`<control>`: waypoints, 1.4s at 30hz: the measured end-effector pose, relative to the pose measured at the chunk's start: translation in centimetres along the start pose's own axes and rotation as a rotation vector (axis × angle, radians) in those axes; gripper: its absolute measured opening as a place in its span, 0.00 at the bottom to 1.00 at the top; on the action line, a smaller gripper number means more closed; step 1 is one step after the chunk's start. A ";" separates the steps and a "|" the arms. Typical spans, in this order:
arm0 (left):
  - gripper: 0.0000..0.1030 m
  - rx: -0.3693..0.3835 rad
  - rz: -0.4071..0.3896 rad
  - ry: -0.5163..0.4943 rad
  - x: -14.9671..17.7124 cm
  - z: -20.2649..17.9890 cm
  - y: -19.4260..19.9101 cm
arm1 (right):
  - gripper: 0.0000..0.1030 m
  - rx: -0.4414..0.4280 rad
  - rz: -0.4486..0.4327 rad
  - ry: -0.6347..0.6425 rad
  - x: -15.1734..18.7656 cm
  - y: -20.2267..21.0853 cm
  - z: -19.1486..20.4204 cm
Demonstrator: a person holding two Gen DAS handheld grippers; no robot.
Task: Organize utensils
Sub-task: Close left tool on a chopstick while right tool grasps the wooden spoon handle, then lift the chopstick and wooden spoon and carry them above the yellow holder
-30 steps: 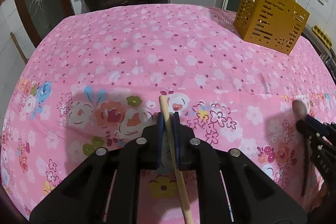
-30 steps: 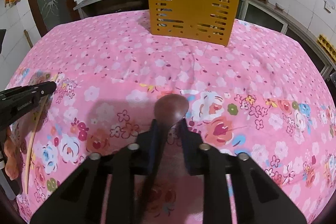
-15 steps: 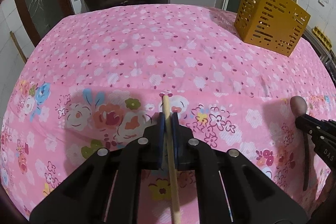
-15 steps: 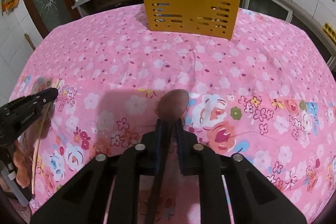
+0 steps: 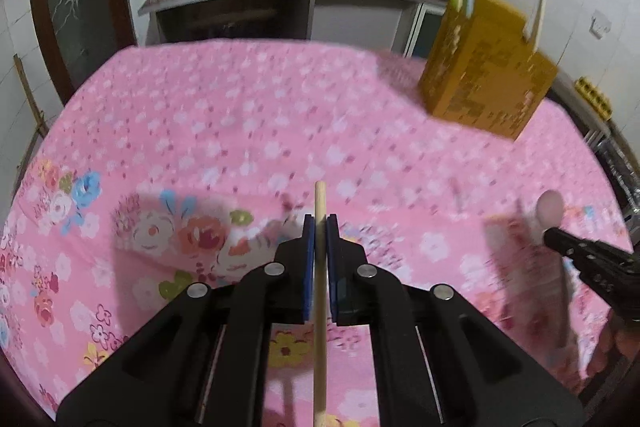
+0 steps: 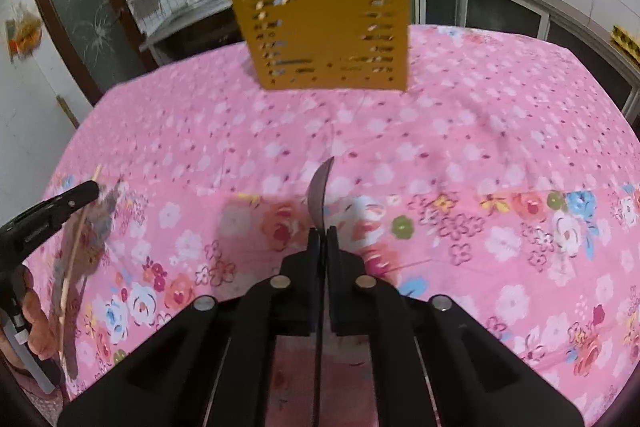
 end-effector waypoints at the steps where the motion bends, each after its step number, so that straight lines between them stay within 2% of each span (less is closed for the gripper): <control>1: 0.04 0.014 -0.021 0.002 -0.3 -0.2 0.6 | 0.03 -0.011 -0.021 -0.013 -0.1 0.3 -0.4; 3: 0.04 0.039 -0.062 0.003 -0.8 -0.7 1.8 | 0.03 -0.051 -0.072 -0.032 -0.5 1.1 -0.7; 12: 0.04 0.119 -0.188 0.009 -3.1 -2.9 5.8 | 0.03 -0.045 -0.312 -0.013 -2.6 6.1 -1.4; 21: 0.04 0.121 -0.262 -0.022 -4.8 -4.4 6.8 | 0.03 -0.029 -0.434 0.017 -3.6 8.1 -2.0; 24: 0.04 0.126 -0.296 -0.039 -5.8 -5.3 7.5 | 0.03 -0.027 -0.501 0.027 -4.1 9.2 -2.6; 27: 0.04 0.139 -0.328 -0.051 -6.8 -6.2 8.3 | 0.03 -0.047 -0.611 0.030 -4.4 11.3 -2.9; 32: 0.04 0.169 -0.353 -0.060 -7.9 -7.6 9.1 | 0.05 -0.041 -0.640 0.024 -5.1 11.8 -3.3; 39: 0.04 0.183 -0.364 -0.077 -8.8 -9.1 9.1 | 0.04 0.003 -0.596 0.043 -5.9 10.5 -3.5; 42: 0.04 0.187 -0.392 -0.085 -10.0 -10.0 9.2 | 0.04 0.035 -0.571 0.061 -6.7 10.2 -3.5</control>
Point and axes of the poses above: each gripper's, at about its wrist camera, not at the fingertips, and y roughly against the way its jaws point, z to its left, x to its underside, the point moved 6 cm from there along -y, roughly the way its jaws point, and after that the axes turned 8 degrees about y, right-handed, at the moved point
